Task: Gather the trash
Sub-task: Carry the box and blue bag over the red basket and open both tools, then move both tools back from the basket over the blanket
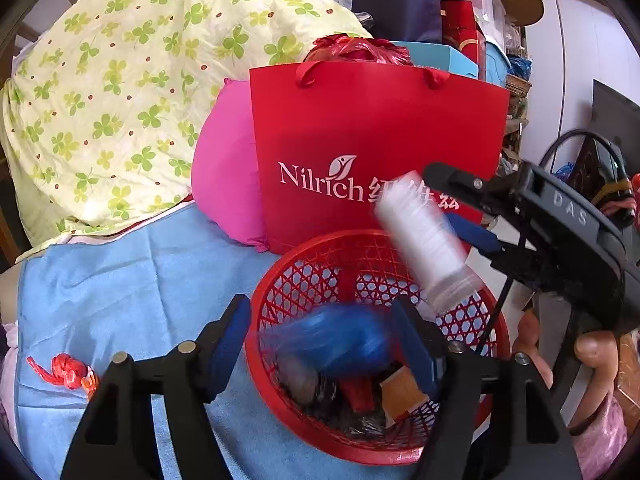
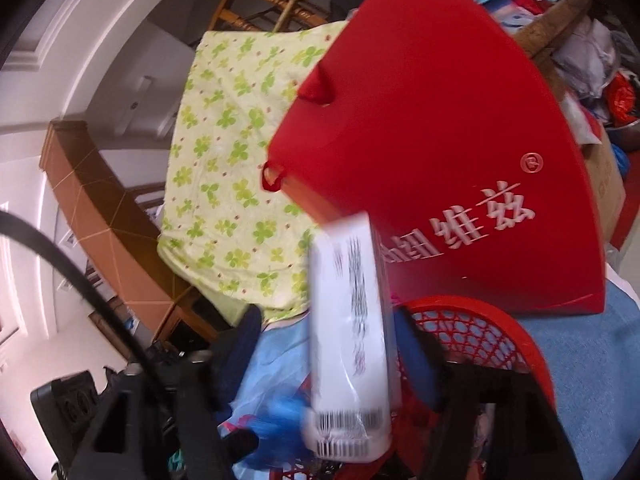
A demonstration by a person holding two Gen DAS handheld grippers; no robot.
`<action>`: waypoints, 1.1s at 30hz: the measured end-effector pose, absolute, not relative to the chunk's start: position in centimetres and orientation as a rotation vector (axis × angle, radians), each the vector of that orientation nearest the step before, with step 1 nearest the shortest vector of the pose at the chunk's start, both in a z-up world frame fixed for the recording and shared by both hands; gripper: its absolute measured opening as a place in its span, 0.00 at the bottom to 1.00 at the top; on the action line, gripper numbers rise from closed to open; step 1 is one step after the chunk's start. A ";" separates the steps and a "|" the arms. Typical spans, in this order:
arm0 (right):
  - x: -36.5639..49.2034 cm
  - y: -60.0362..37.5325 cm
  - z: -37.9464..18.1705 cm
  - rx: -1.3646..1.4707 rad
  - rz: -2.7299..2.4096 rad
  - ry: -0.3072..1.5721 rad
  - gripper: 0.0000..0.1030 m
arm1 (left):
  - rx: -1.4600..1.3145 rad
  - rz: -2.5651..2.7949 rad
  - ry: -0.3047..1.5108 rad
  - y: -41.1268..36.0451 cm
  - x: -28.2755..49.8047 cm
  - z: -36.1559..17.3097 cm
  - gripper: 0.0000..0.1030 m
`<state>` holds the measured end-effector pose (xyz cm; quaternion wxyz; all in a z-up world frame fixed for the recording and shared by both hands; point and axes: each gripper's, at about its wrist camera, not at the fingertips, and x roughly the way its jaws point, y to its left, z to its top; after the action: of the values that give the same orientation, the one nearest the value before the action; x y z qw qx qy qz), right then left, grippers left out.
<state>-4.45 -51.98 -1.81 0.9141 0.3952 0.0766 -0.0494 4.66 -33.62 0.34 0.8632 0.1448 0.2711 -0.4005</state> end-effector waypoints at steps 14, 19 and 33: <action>-3.3 -49.3 -0.4 0.691 -0.033 0.137 0.71 | 0.334 -0.620 0.635 -24.8 5.7 -3.5 0.71; -2.4 -45.9 0.8 0.586 0.060 0.105 0.71 | 0.289 -0.500 0.714 -19.4 7.0 -5.9 0.71; 4.2 -32.4 -0.8 0.339 0.327 0.278 0.71 | 0.133 -0.262 0.787 -7.4 9.7 -9.3 0.71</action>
<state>4.19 -32.39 -0.78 0.9628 0.1676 0.1373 0.1613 9.69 -7.43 -9.33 0.9130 0.0645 0.3821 -0.1271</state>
